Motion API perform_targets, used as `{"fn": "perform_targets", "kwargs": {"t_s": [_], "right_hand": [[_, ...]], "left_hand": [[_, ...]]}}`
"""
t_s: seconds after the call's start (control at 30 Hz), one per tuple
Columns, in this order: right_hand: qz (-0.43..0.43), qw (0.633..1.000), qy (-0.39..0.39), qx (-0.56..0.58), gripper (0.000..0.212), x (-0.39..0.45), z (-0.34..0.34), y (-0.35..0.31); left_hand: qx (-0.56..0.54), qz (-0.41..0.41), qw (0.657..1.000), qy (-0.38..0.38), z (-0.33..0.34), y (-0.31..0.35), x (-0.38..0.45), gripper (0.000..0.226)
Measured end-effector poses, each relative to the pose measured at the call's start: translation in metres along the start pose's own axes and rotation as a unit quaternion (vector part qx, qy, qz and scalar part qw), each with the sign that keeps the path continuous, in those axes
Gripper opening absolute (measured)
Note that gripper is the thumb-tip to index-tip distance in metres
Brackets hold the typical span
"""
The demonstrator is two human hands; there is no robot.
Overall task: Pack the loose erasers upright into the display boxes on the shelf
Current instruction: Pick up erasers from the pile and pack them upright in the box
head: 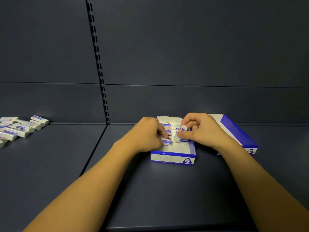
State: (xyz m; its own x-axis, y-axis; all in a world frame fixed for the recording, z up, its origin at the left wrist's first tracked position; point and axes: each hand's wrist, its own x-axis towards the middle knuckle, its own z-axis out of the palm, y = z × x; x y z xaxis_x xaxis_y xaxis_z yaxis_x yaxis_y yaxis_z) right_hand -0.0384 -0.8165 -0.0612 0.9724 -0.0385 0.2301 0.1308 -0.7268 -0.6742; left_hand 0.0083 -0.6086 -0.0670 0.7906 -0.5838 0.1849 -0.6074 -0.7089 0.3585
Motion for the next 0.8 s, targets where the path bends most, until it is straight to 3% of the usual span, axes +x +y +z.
{"fn": "perform_targets", "kwargs": {"t_s": [0.53,0.8], "right_hand": [[-0.042,0.999,0.012,-0.024,0.024,-0.0004,0.0066,0.0011],[-0.055,0.995,-0.033,-0.076,0.02,-0.0061,-0.0001,0.0013]], "left_hand": [[-0.025,-0.047,0.999,0.003,0.0029,0.0028,0.0052,0.018],[-0.048,-0.036,0.998,-0.004,0.0007,-0.0009,0.0028,0.018]]}}
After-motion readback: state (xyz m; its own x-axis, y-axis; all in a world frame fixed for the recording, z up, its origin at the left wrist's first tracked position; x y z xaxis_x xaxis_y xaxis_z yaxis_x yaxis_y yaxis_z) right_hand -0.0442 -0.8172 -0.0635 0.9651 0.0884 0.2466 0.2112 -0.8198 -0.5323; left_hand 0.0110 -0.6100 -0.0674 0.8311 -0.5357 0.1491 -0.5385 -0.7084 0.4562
